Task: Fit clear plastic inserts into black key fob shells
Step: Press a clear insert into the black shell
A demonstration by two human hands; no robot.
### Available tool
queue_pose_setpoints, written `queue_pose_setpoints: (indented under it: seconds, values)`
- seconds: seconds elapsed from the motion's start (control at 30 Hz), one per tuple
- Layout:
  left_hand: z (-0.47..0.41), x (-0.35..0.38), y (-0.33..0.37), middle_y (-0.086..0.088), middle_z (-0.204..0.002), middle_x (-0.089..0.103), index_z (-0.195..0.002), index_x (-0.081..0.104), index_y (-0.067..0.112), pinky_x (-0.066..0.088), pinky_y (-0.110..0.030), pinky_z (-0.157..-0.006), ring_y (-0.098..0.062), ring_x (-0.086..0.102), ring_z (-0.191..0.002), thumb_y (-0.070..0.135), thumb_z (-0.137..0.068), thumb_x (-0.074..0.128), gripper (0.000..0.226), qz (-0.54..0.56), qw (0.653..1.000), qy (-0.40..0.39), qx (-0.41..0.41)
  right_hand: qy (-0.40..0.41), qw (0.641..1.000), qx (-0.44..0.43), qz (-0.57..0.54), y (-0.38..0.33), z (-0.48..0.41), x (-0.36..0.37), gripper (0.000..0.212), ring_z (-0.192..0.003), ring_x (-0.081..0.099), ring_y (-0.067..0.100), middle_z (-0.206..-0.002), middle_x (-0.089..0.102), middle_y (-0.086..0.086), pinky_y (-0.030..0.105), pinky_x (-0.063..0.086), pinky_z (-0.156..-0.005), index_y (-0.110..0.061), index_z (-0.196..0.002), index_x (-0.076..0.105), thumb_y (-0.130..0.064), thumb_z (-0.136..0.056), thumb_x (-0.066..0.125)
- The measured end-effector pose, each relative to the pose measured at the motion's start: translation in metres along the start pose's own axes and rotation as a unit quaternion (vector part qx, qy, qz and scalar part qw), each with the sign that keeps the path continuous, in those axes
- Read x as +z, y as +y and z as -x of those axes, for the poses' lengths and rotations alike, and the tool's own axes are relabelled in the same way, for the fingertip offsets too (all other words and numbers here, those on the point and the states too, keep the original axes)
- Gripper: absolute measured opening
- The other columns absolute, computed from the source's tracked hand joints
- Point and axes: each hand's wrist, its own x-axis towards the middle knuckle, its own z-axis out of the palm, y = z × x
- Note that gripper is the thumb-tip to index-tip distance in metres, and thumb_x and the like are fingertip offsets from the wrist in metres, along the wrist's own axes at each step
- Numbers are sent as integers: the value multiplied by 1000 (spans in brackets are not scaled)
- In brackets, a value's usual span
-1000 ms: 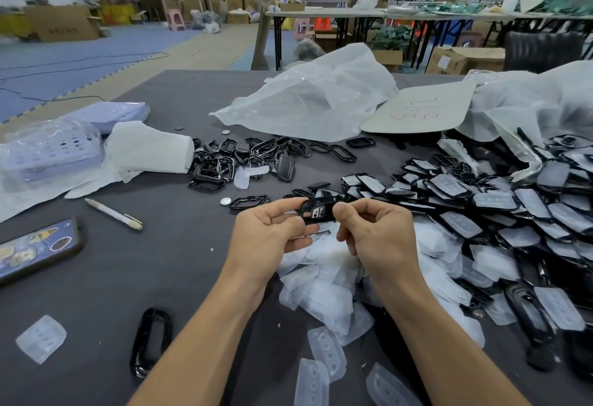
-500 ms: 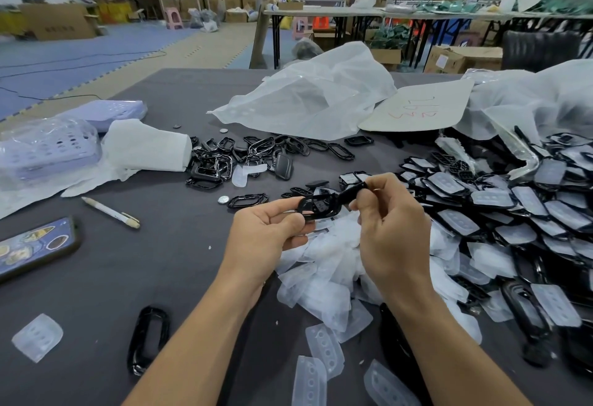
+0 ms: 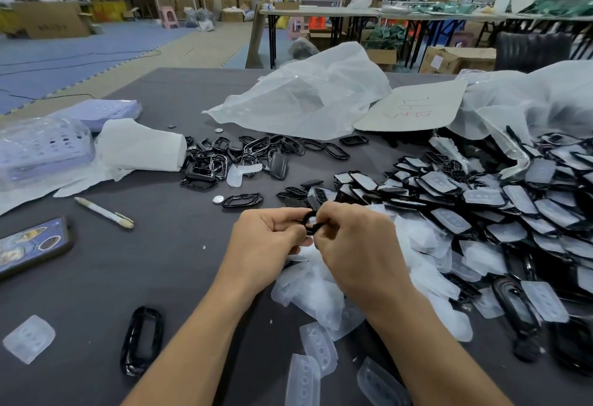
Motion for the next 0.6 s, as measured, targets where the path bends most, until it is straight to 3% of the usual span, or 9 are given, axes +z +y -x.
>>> queue_pose_setpoints:
  seconds: [0.1, 0.2, 0.3, 0.4, 0.53, 0.6]
  values:
    - [2, 1, 1, -5, -85, 81, -98, 85, 26, 64, -44, -84, -20, 79, -81, -2, -87, 64, 36, -17, 1000, 3, 13, 7, 999, 14, 30, -8, 3, 5, 3, -70, 61, 25, -72, 68, -2, 33, 45, -63, -23, -82, 68, -21, -84, 67]
    - [4, 2, 3, -6, -83, 81, -97, 85, 25, 65, -48, -83, -32, 79, -84, 6, -79, 63, 33, -7, 999, 35, 28, 20, 999, 30, -24, -10, 6, 8, 6, -69, 62, 20, -71, 68, -6, 33, 49, -64, -25, -84, 67, -19, -84, 66]
    - [2, 2, 3, -9, -81, 80, -97, 83, 21, 66, -44, -78, -32, 79, -79, 0, -82, 65, 31, 23, 997, 67, 17, 14, 986, 69, -153, -10, 5, 9, 11, -68, 61, 11, -69, 66, -11, 27, 51, -65, -26, -84, 67, -16, -86, 65]
    - [-2, 0, 4, -13, -77, 79, -93, 82, 18, 65, -32, -66, -24, 78, -71, -10, -85, 62, 35, 54, 995, 90, 1, 16, 969, 80, -232, -6, 2, 7, 18, -75, 65, 6, -77, 70, -15, 22, 52, -69, -26, -87, 70, -9, -90, 67]
    - [-2, -4, 5, -8, -77, 80, -89, 83, 20, 62, -25, -62, -19, 79, -72, -8, -88, 62, 35, 37, 996, 86, 5, 109, 974, 21, -195, 5, -2, 1, 23, -92, 61, 9, -88, 72, -16, 14, 46, -83, -23, -92, 79, -1, -90, 72]
    - [-1, -5, 5, -6, -80, 81, -88, 84, 22, 63, -27, -65, -18, 79, -76, -6, -91, 62, 36, 29, 997, 65, 3, 106, 974, 16, -199, 9, -2, 1, 24, -99, 60, 9, -90, 73, -19, 13, 46, -87, -25, -92, 82, -2, -89, 75]
